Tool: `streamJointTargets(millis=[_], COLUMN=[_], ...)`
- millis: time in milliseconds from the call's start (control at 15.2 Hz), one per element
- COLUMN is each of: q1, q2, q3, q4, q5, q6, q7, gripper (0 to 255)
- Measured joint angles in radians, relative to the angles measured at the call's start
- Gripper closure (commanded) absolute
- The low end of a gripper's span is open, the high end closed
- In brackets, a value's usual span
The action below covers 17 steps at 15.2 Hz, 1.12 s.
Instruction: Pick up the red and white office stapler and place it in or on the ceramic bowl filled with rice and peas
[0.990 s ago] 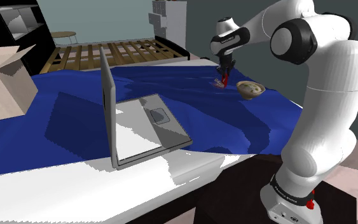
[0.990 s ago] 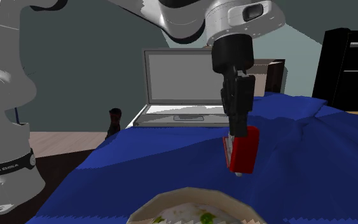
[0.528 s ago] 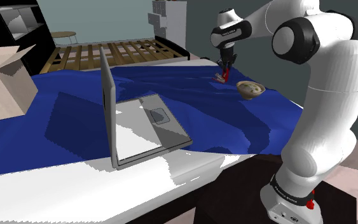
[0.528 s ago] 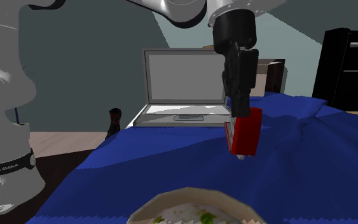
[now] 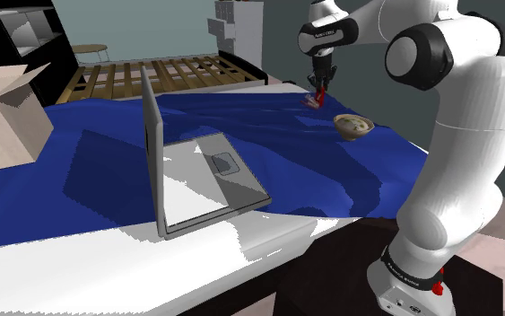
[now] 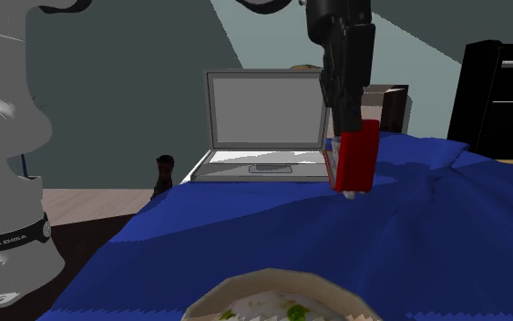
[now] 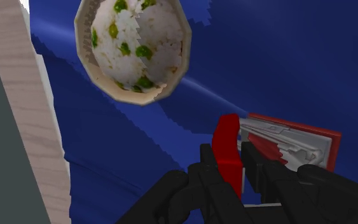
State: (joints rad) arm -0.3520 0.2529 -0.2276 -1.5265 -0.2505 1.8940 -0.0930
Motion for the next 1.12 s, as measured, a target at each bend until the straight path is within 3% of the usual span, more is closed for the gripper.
streamJointTargets(millis=[330, 1122], q1=[-0.003, -0.142], q2=[-0.006, -0.099], q3=[-0.002, -0.091], q4=[0.043, -0.011], q5=[0.004, 0.033], q6=[-0.046, -0.021], q7=[-0.018, -0.254], gripper=[255, 255])
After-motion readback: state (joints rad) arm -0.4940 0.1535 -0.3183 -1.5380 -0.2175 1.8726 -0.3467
